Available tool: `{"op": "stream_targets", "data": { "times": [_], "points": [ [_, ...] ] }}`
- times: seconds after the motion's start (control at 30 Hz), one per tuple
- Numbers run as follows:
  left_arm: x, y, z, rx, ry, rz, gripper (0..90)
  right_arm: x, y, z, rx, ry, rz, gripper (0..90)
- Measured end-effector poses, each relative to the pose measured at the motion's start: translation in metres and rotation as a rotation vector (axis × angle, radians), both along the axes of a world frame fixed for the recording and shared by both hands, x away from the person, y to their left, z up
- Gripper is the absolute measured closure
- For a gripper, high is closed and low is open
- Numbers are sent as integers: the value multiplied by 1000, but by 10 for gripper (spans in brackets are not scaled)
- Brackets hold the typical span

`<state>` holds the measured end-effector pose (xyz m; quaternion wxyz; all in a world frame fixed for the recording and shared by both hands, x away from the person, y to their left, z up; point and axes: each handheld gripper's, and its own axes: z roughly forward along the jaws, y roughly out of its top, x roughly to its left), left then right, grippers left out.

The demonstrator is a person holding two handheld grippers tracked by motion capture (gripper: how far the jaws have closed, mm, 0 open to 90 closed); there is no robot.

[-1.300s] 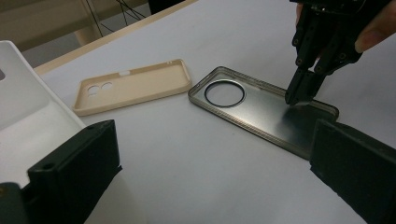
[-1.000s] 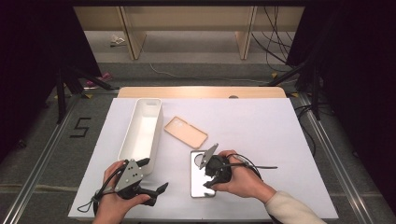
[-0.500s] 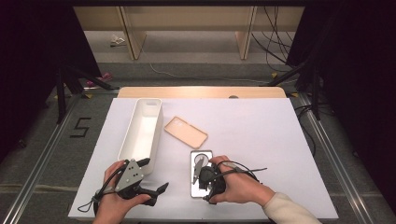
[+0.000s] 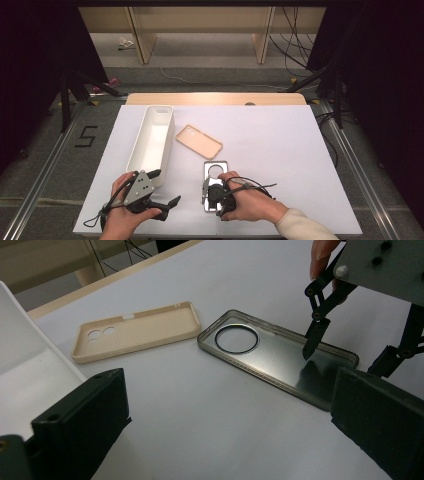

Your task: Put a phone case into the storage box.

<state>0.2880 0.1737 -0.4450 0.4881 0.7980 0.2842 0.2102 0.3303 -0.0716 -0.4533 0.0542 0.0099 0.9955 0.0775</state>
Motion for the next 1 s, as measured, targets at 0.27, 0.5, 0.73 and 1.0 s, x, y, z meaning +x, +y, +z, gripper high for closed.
{"op": "stream_targets", "data": {
  "times": [0.27, 0.5, 0.73, 1.0],
  "points": [
    [0, 0, 0, -1, 0, -1, 13, 0, 4, -2, -16, 3, 9, 487],
    [0, 0, 0, -1, 2, -2, 13, 0, 8, -3, -35, 11, 33, 550],
    [0, 0, 0, -2, 1, -3, 13, -3, 9, -3, -42, 28, 41, 662],
    [0, 0, 0, -3, 1, -3, 13, -3, 10, -3, -53, 35, 46, 731]
  ]
}}
